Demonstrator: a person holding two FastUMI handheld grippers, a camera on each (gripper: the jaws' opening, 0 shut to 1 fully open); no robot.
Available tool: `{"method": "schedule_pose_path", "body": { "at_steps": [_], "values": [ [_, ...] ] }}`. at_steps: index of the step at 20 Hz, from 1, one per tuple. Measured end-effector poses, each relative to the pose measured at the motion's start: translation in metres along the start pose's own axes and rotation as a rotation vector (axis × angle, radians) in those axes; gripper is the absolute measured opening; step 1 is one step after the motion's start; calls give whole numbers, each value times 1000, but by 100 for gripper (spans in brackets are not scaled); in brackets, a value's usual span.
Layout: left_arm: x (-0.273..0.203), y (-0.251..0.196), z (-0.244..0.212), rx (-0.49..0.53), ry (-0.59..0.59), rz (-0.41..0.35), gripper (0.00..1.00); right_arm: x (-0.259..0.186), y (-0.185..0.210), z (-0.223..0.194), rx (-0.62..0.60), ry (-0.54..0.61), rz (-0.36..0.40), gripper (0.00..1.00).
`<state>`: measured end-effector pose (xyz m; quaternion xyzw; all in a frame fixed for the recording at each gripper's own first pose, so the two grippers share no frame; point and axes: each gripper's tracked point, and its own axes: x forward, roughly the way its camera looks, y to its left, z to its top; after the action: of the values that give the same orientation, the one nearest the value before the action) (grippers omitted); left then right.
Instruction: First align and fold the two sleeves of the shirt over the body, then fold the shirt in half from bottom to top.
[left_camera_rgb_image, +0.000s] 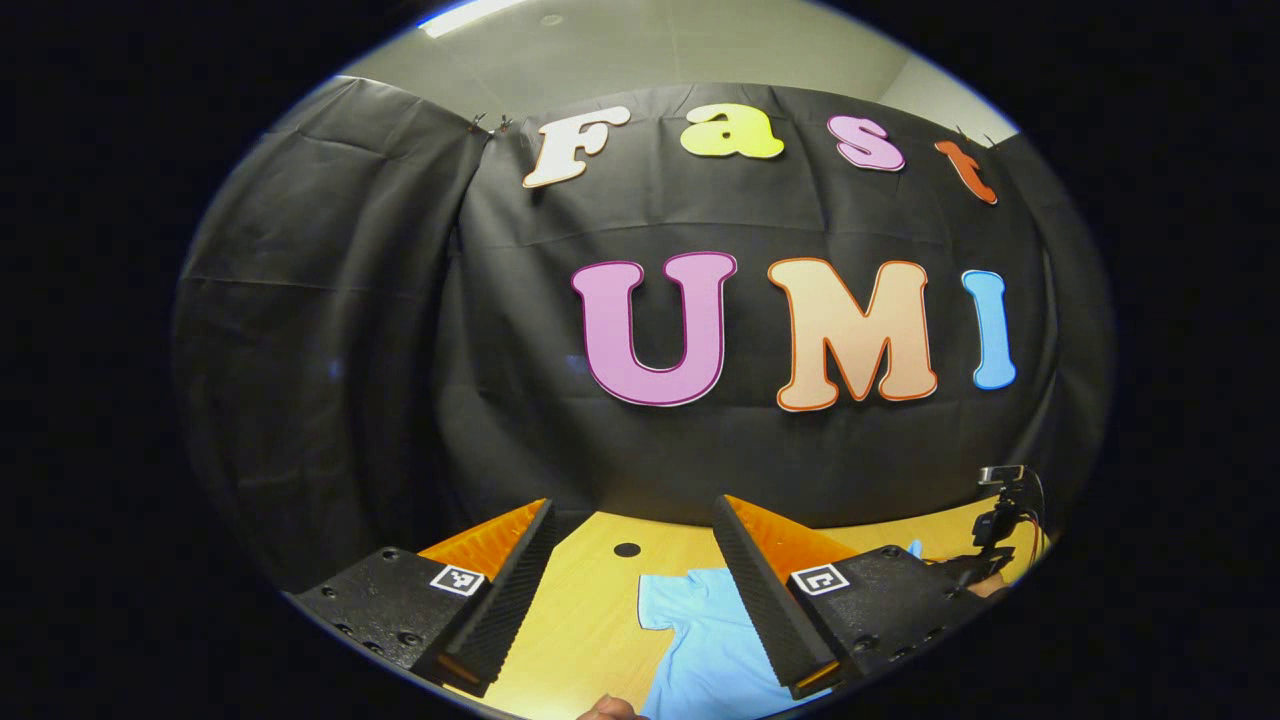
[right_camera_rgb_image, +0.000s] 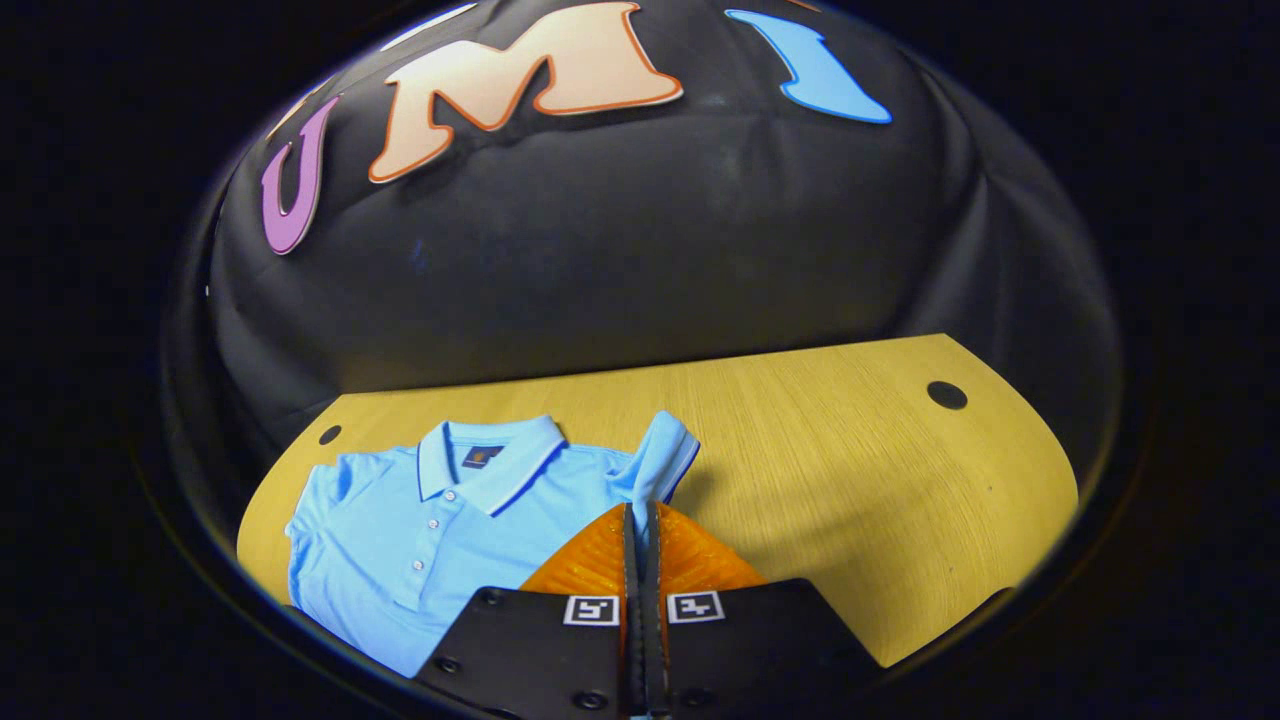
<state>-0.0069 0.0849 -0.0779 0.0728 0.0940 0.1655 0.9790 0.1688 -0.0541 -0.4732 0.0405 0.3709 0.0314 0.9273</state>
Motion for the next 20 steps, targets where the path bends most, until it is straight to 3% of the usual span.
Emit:
{"method": "schedule_pose_path", "body": {
  "at_steps": [7,11,12,13,17,20],
  "values": [
    [0,17,-9,-8,18,17,96,0,84,-29,-24,40,131,3],
    [0,30,-19,-9,42,15,95,8,107,-53,-25,96,139,4],
    [2,33,-21,-10,48,10,95,8,109,-60,-17,121,137,10],
    [4,35,-24,-12,55,1,95,7,114,-64,-3,139,149,11],
    [24,30,-41,-56,89,-60,95,-19,122,-31,-22,66,177,99],
    [46,19,-63,-102,136,-114,95,-59,117,16,-16,-37,174,98]
  ]
}}
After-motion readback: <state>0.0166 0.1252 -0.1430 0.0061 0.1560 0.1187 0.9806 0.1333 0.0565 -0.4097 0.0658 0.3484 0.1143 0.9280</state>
